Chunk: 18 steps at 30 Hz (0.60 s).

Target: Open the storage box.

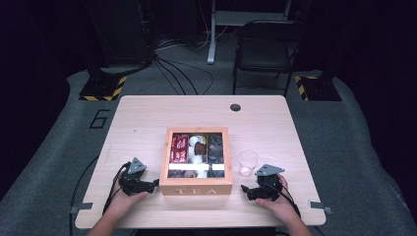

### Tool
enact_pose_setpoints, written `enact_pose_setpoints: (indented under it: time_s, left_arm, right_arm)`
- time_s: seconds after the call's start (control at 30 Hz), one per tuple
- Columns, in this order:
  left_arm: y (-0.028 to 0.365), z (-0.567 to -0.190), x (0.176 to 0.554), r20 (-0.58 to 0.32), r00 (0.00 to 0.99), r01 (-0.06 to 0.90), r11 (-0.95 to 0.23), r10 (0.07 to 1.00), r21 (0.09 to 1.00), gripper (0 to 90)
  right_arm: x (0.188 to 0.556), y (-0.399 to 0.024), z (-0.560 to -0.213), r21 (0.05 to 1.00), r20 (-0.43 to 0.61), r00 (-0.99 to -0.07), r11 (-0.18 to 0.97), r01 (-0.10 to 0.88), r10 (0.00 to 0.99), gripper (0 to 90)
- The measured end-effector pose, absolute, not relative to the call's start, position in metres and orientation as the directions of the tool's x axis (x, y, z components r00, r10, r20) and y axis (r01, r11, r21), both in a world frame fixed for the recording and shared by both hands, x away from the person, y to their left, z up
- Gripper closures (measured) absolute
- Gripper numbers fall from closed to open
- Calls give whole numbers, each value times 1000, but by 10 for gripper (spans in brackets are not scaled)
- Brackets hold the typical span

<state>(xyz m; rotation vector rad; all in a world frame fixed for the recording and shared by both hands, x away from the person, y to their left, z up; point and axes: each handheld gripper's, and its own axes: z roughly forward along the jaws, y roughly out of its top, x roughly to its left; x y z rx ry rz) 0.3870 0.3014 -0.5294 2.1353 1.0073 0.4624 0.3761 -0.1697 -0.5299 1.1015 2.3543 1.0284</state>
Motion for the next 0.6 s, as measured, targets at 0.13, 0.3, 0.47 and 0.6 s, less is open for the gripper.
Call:
enact_pose_setpoints:
  time_s: [0.13,0.3,0.47,0.6]
  left_arm:
    - [301,-529,387,17,631,517,-437,775,736,152]
    - [302,-529,387,18,632,517,-438,775,736,153]
    - [301,-531,387,20,620,512,-423,785,748,154]
    - [301,-530,387,18,622,514,-427,782,744,155]
  right_arm:
    - [376,-170,-530,737,-4,-640,435,518,769,93]
    - [377,-171,-529,724,-4,-650,451,522,760,82]
    - [377,-171,-529,726,-3,-648,447,523,762,86]
    - [376,-172,-529,738,2,-629,423,525,777,141]
